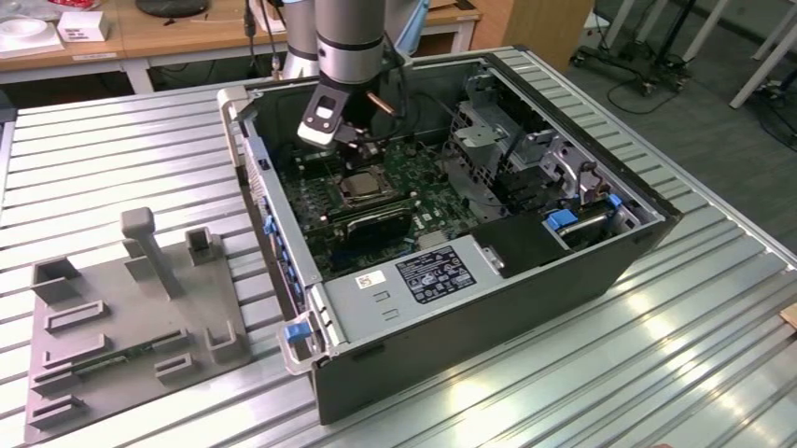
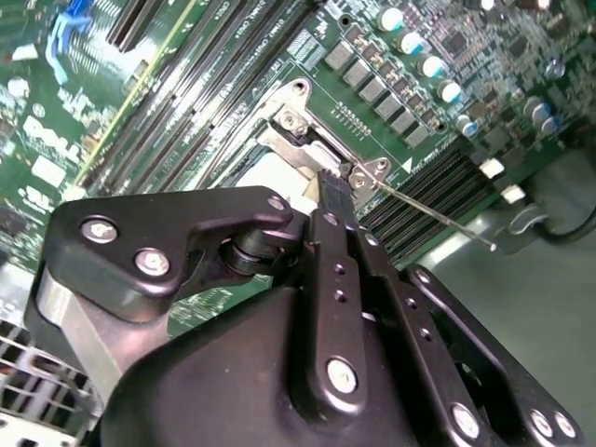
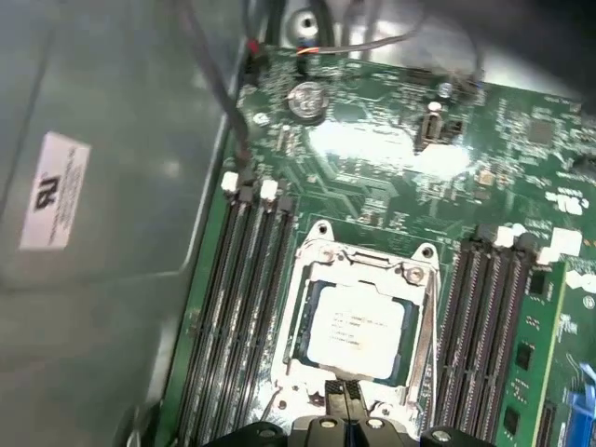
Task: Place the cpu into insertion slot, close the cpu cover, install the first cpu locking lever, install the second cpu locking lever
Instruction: 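Close the cpu cover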
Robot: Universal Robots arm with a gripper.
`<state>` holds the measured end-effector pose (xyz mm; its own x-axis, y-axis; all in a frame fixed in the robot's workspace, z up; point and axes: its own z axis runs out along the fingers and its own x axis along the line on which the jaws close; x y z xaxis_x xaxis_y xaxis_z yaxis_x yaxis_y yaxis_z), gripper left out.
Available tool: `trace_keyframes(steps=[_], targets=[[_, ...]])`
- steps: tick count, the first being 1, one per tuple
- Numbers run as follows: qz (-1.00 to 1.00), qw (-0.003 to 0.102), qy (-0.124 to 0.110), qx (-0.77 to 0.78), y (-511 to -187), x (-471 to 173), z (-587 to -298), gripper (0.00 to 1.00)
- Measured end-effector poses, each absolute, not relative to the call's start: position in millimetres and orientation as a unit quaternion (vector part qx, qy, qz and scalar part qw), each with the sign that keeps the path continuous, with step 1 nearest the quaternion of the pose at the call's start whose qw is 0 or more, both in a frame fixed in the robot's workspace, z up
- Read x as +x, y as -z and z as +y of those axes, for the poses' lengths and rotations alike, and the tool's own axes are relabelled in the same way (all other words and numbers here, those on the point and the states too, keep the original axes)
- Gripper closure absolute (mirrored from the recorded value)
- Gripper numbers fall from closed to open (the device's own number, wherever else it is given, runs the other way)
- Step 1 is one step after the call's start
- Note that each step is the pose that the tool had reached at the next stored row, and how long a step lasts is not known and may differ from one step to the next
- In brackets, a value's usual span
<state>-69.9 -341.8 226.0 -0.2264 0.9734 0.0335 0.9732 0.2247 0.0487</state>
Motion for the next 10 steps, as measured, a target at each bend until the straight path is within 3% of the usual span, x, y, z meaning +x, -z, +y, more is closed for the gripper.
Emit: trace_keyframes(steps=[10], targets=[[0.836, -0.001, -0.03, 0.548, -225.7, -69.9, -341.8, 0.89]])
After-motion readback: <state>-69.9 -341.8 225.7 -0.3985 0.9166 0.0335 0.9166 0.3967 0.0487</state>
